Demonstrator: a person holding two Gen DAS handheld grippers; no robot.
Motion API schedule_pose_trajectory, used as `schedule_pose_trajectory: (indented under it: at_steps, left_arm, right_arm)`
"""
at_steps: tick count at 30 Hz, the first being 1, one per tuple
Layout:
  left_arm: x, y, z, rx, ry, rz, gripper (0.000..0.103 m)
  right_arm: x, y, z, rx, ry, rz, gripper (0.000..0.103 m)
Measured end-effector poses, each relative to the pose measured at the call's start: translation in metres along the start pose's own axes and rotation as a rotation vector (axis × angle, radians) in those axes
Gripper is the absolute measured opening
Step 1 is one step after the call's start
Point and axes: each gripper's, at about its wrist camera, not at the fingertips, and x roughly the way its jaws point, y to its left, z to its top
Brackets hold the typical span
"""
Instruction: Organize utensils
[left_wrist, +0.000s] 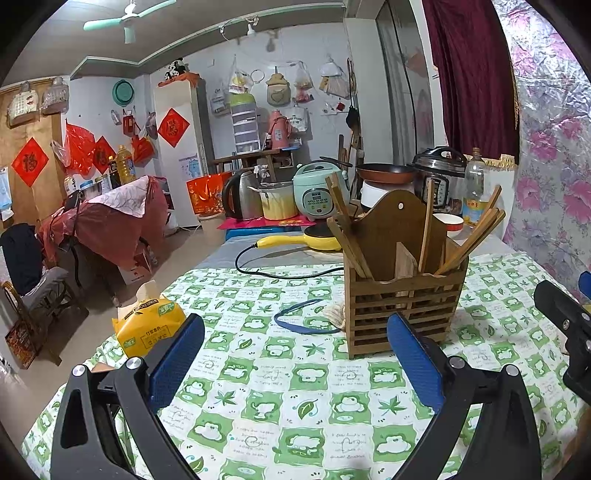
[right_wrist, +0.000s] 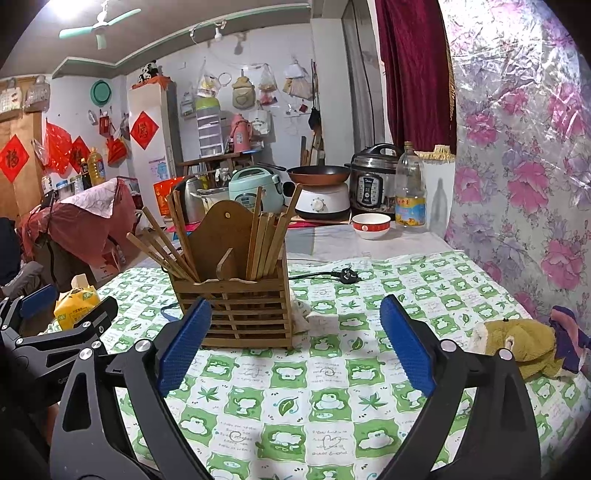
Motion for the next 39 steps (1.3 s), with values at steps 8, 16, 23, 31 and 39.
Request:
schedule_pose_trajectory:
  at_steps: [8, 16, 23, 31, 39]
  left_arm:
    - [0.0, 0.0003, 0.0002, -0.005, 0.0, 0.001, 0.097]
    - [0.0006, 0.0031, -0.0004, -0.013, 0.004, 0.006, 0.097]
    - [0.0004, 0.0038, -0.0005, -0.009, 0.005, 0.008, 0.097]
    - [0.0006, 0.0032, -0.0002, -0.012, 0.006, 0.005, 0.097]
    - [0.0005, 0.0042, -0.0002, -0.008, 0.006, 0.005, 0.097]
  right_arm:
    - [0.0026, 0.004, -0.004, -0.02, 0.01, -0.011, 0.097]
    - [0.0025, 0.0045, -0.0044, -0.016, 0.009, -0.021, 0.097]
    - [0.003, 0.0025, -0.0041, -0.004, 0.013, -0.02, 0.097]
    - [0.003, 0.002, -0.0041, -0.001, 0.012, -0.019, 0.097]
    - [0.0026, 0.0018, -0.0041, 0.0, 0.011, -0.021, 0.097]
